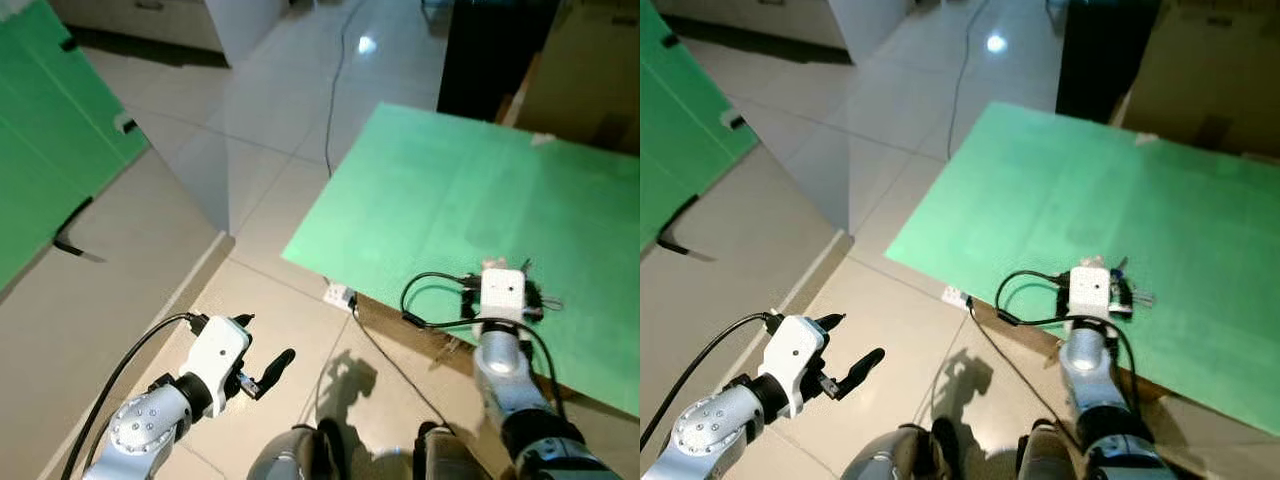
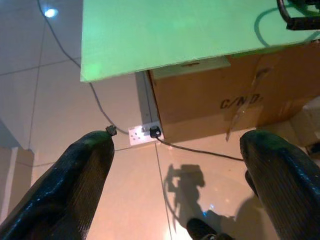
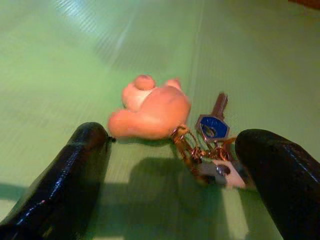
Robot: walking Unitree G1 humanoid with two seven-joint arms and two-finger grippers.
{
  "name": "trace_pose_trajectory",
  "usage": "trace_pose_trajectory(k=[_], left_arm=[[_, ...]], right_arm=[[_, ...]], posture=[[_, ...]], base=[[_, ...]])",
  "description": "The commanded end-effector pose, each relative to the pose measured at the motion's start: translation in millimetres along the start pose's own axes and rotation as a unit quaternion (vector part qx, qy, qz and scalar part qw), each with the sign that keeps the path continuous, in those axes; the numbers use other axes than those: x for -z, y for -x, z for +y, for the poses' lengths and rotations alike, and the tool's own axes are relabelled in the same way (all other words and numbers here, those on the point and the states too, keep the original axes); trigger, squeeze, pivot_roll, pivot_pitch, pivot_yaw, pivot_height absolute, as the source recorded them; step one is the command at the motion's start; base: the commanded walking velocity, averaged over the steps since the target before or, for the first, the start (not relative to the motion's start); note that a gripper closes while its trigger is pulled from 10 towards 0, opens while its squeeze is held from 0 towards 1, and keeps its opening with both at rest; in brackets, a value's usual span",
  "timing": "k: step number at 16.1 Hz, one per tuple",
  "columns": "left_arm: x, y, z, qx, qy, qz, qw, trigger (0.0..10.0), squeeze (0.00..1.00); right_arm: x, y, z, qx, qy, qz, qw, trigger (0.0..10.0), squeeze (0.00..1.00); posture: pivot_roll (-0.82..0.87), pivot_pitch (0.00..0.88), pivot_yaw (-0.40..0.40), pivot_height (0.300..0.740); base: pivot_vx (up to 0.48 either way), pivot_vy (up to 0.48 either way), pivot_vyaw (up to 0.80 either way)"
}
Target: Hang keys on a hook
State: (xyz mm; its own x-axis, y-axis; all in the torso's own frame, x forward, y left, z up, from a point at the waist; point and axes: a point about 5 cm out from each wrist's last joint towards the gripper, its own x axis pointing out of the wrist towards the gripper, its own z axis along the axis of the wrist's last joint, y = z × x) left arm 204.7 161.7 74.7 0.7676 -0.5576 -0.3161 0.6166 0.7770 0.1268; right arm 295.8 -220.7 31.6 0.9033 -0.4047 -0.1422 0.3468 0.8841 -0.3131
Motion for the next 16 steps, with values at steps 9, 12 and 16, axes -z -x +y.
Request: trace_pose_trajectory(k=[9, 12, 16], left_arm=[[3, -0.6, 0.8, 0.012, 0.018, 0.020, 1.000, 10.0, 0.00], [3, -4.3, 0.9, 0.013, 0.022, 0.020, 0.999, 10.0, 0.00], [1, -12.3, 1.7, 0.016, 0.032, 0.017, 0.999, 10.0, 0.00]], right_arm=[[8, 6.5, 20.8, -0.096, -0.009, 0.016, 0.995, 0.0, 0.00], [5, 8.0, 27.9, -0.112, -0.008, 0.009, 0.994, 0.0, 0.00], [4, 10.5, 34.1, -0.123, -0.017, 0.006, 0.992, 0.0, 0.00]], posture=[[0.02, 0.296, 0.238, 0.740], [0.02, 0.294, 0.242, 0.740], [0.00, 0.279, 0.250, 0.740]], base=[[0.000, 0.000, 0.00], [0.000, 0.000, 0.00], [0.000, 0.000, 0.00]])
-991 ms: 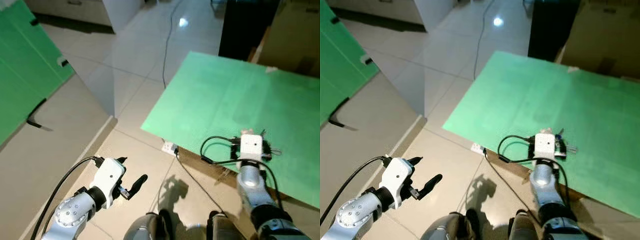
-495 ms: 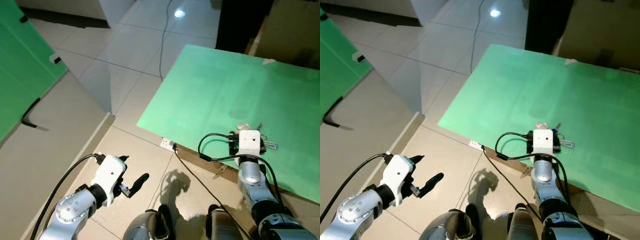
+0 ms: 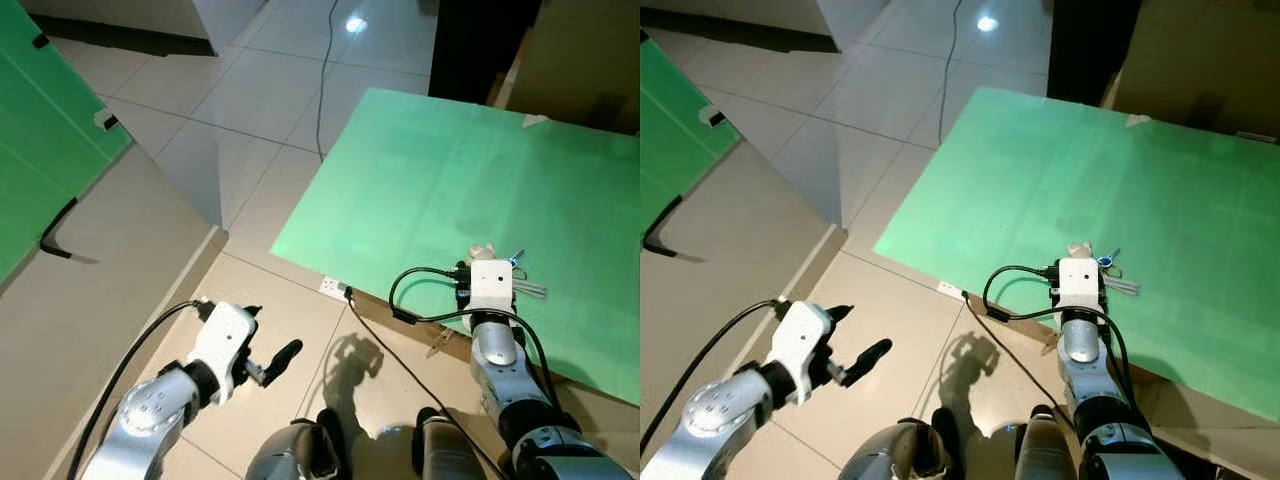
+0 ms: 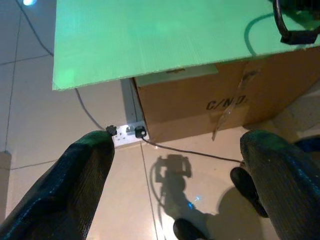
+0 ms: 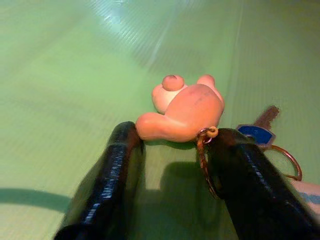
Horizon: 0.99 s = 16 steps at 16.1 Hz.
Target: Hang keys on a hook
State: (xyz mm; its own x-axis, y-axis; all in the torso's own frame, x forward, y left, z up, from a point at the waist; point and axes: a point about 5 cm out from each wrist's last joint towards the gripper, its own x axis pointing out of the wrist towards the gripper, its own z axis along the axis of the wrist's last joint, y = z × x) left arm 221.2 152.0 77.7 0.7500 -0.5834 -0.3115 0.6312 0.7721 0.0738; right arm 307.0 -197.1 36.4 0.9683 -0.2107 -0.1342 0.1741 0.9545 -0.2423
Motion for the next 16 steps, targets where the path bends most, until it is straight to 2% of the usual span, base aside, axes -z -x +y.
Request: trace_pose_trajectory(k=[1, 3, 5, 7, 8, 11, 14, 15, 16], left_arm=[[9, 0.2, -0.4, 0.001, 0.011, 0.018, 1.000, 10.0, 0.00], [6, -8.6, 0.9, 0.003, 0.015, 0.012, 1.000, 10.0, 0.00], [-2, -27.1, 4.8, 0.007, 0.013, -0.006, 1.000, 10.0, 0.00], [-6, -34.3, 7.7, 0.009, 0.012, -0.012, 1.000, 10.0, 0.00], [-13, -46.5, 10.5, 0.014, 0.009, -0.025, 1.000, 10.0, 0.00], [-22, -69.7, 8.5, 0.020, 0.017, -0.042, 0.999, 10.0, 0.00], [-25, -78.5, 4.1, 0.026, 0.018, -0.054, 0.998, 10.0, 0.00], [-29, -87.2, 3.1, 0.020, 0.023, -0.065, 0.997, 10.0, 0.00], [-30, -90.5, 2.5, 0.017, 0.025, -0.069, 0.997, 10.0, 0.00]], right_arm=[[16, 9.6, 14.8, -0.031, -0.010, 0.038, 0.999, 0.0, 0.00], [13, 8.8, 17.1, -0.034, -0.030, 0.035, 0.998, 0.0, 0.00], [2, 3.3, 17.7, -0.032, -0.049, 0.016, 0.998, 0.0, 0.00], [-4, 0.8, 18.7, -0.032, -0.058, 0.003, 0.998, 0.0, 0.00], [-15, -2.4, 21.1, -0.034, -0.071, -0.017, 0.997, 0.0, 0.00], [-36, -7.9, 20.7, -0.038, -0.098, -0.060, 0.993, 0.0, 0.00], [-56, -8.0, 16.5, -0.041, -0.097, -0.107, 0.989, 0.0, 0.00], [-75, -9.9, 6.7, -0.042, -0.085, -0.144, 0.985, 0.0, 0.00], [-79, -11.5, 1.3, -0.036, -0.068, -0.148, 0.986, 0.0, 0.00]], posture=[[-0.01, 0.270, 0.251, 0.740], [-0.02, 0.242, 0.256, 0.740], [-0.05, 0.182, 0.269, 0.740], [-0.07, 0.160, 0.275, 0.740], [-0.10, 0.118, 0.284, 0.740], [-0.14, 0.065, 0.283, 0.740], [-0.16, 0.038, 0.269, 0.740], [-0.19, 0.000, 0.242, 0.740], [-0.20, 0.000, 0.232, 0.740]], base=[[0.000, 0.000, 0.00], [0.000, 0.000, 0.00], [0.000, 0.000, 0.00], [0.000, 0.000, 0.00], [0.000, 0.000, 0.00], [0.000, 0.000, 0.00], [0.000, 0.000, 0.00], [0.000, 0.000, 0.00], [0.000, 0.000, 0.00]])
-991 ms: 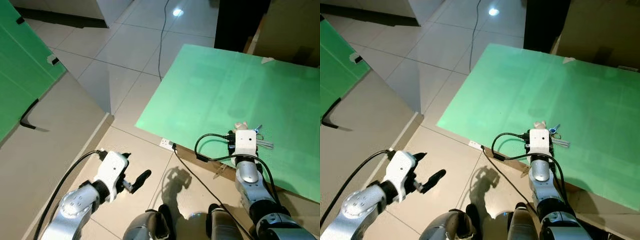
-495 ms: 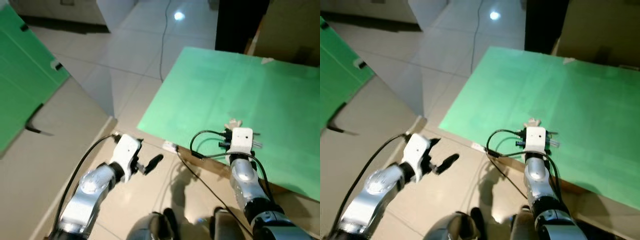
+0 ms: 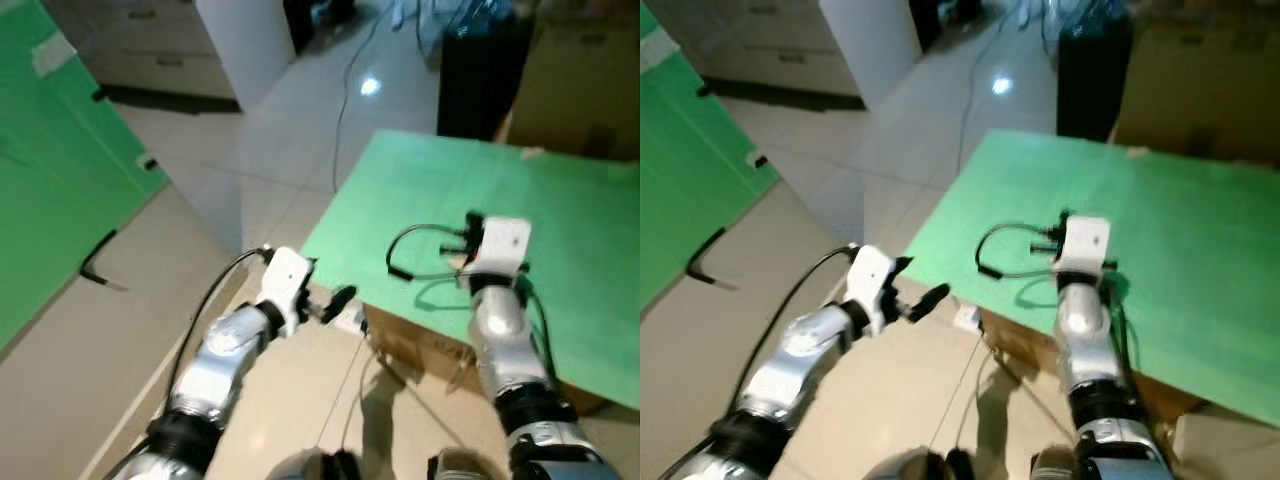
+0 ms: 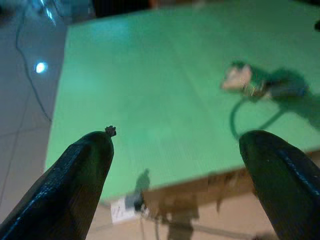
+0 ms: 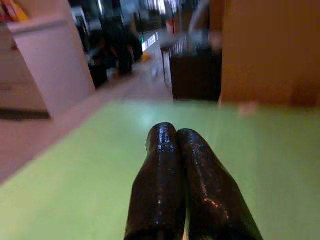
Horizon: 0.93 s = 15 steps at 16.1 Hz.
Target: Hang keys on a hook
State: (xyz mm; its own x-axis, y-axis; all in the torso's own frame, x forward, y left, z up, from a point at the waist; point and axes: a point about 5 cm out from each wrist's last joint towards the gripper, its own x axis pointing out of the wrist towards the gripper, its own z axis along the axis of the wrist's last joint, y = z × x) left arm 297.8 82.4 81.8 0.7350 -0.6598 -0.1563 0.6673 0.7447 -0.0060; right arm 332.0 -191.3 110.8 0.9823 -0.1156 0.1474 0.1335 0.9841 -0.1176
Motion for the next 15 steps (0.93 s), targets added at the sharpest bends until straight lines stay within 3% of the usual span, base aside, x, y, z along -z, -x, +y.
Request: trace_pose_trajectory(k=[1, 2, 3, 4, 5, 6, 7, 8, 9, 10, 11, 15], left_arm=[[6, 2.8, 7.0, -0.018, -0.014, 0.010, 1.000, 10.0, 0.00], [7, -0.1, 5.3, -0.018, -0.026, 0.013, 0.999, 10.0, 0.00], [6, -3.0, 3.4, -0.019, -0.037, 0.011, 0.999, 10.0, 0.00], [4, 2.6, 8.0, -0.030, -0.034, -0.001, 0.999, 10.0, 0.00], [3, 7.2, 11.4, -0.040, -0.030, -0.009, 0.999, 10.0, 0.00], [4, 10.9, 14.7, -0.053, -0.022, -0.012, 0.998, 10.0, 0.00], [4, 12.1, 17.0, -0.079, 0.015, -0.019, 0.997, 10.0, 0.00], [11, 8.0, 22.1, -0.142, 0.111, -0.021, 0.983, 10.0, 0.00], [15, 5.3, 22.8, -0.163, 0.145, -0.018, 0.976, 10.0, 0.00], [25, 0.7, 25.2, -0.197, 0.202, -0.004, 0.959, 10.0, 0.00], [27, -0.8, 25.2, -0.201, 0.203, 0.000, 0.958, 10.0, 0.00], [17, -1.5, 29.4, -0.178, 0.101, -0.009, 0.979, 10.0, 0.00]], right_arm=[[-2, -1.7, 3.5, -0.009, 0.020, 0.007, 1.000, 0.1, 0.00], [0, -0.9, -0.9, -0.002, 0.033, 0.017, 0.999, 9.1, 0.00], [3, 4.5, -8.5, 0.015, 0.039, 0.023, 0.999, 10.0, 0.00], [1, 26.4, -15.6, 0.038, 0.022, 0.015, 0.999, 10.0, 0.00], [0, 40.6, -19.8, 0.046, 0.028, 0.009, 0.999, 10.0, 1.00], [-1, 55.7, -23.4, 0.048, 0.035, 0.009, 0.998, 10.0, 1.00], [1, 76.7, -28.4, 0.050, 0.043, 0.017, 0.998, 10.0, 1.00], [3, 107.3, -34.7, 0.041, 0.061, 0.042, 0.996, 10.0, 1.00], [4, 114.9, -36.3, 0.037, 0.067, 0.050, 0.996, 10.0, 1.00], [5, 125.1, -36.4, 0.017, 0.080, 0.058, 0.995, 10.0, 1.00], [6, 127.4, -36.1, 0.008, 0.078, 0.061, 0.995, 10.0, 1.00], [18, 127.6, -39.7, 0.017, 0.052, 0.104, 0.993, 10.0, 1.00]], posture=[[-0.20, 0.000, 0.227, 0.740], [-0.20, 0.000, 0.216, 0.740], [-0.21, 0.000, 0.197, 0.740], [-0.21, 0.000, 0.181, 0.740], [-0.21, 0.000, 0.167, 0.740], [-0.21, 0.000, 0.157, 0.740], [-0.23, 0.000, 0.140, 0.740], [-0.26, 0.000, 0.113, 0.740], [-0.26, 0.000, 0.110, 0.740], [-0.27, 0.000, 0.103, 0.740], [-0.28, 0.000, 0.100, 0.740], [-0.27, 0.000, 0.114, 0.736]], base=[[0.000, 0.000, 0.00], [0.000, 0.000, 0.00], [0.000, 0.000, 0.00], [0.000, 0.000, 0.00], [0.000, 0.000, 0.00], [0.000, 0.000, 0.00], [0.000, 0.000, 0.00], [0.000, 0.000, 0.00], [0.000, 0.000, 0.00], [0.000, 0.000, 0.00], [0.000, 0.000, 0.00], [0.000, 0.000, -0.11]])
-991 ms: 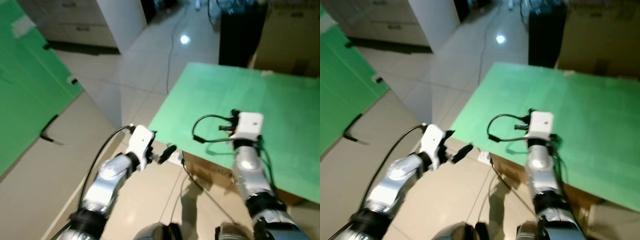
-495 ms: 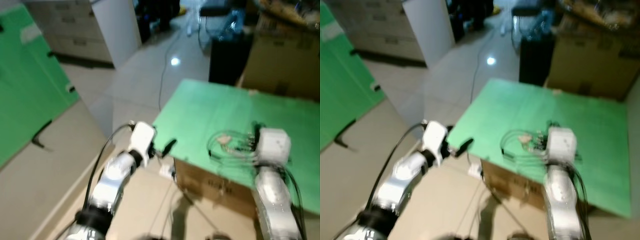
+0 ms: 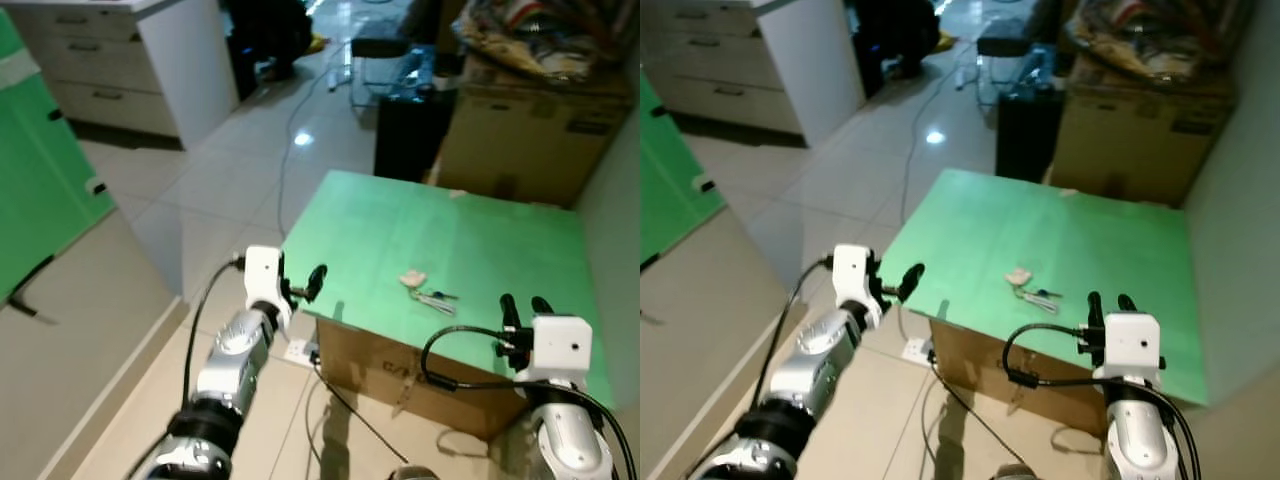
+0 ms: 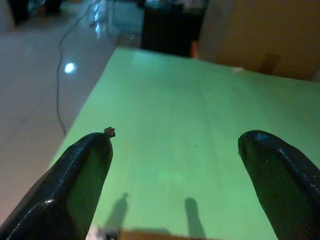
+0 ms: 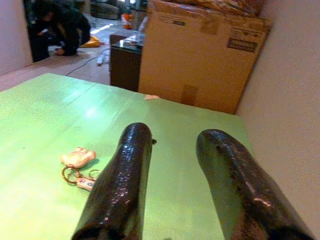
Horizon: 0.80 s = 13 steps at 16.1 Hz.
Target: Hang keys on a hook
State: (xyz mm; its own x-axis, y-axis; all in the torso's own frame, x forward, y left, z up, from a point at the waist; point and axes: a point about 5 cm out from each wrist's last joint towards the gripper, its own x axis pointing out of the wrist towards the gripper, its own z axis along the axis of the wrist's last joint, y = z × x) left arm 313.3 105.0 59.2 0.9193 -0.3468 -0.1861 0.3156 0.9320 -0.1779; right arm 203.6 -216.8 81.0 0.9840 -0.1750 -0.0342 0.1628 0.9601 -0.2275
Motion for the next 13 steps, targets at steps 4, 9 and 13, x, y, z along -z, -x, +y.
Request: trace_pose_trajectory(k=[4, 9, 13], left_arm=[[-8, -0.3, 3.2, -0.006, -0.041, -0.016, 0.999, 10.0, 0.00], [-10, -10.4, 17.9, -0.078, 0.030, 0.008, 0.996, 10.0, 0.00], [14, 19.5, 41.1, -0.146, 0.003, 0.031, 0.989, 10.0, 0.00]], right_arm=[[8, -2.3, -1.4, -0.010, 0.004, 0.023, 1.000, 10.0, 1.00], [9, -22.9, 8.9, -0.051, 0.020, 0.033, 0.998, 10.0, 0.00], [6, -46.6, 15.5, -0.091, 0.014, 0.035, 0.995, 10.0, 0.00]], posture=[[-0.25, 0.000, 0.095, 0.708], [-0.23, 0.000, 0.087, 0.688], [-0.13, 0.000, -0.028, 0.688]], base=[[0.000, 0.448, 0.00], [0.000, 0.000, 0.00], [0.000, 0.000, 0.00]])
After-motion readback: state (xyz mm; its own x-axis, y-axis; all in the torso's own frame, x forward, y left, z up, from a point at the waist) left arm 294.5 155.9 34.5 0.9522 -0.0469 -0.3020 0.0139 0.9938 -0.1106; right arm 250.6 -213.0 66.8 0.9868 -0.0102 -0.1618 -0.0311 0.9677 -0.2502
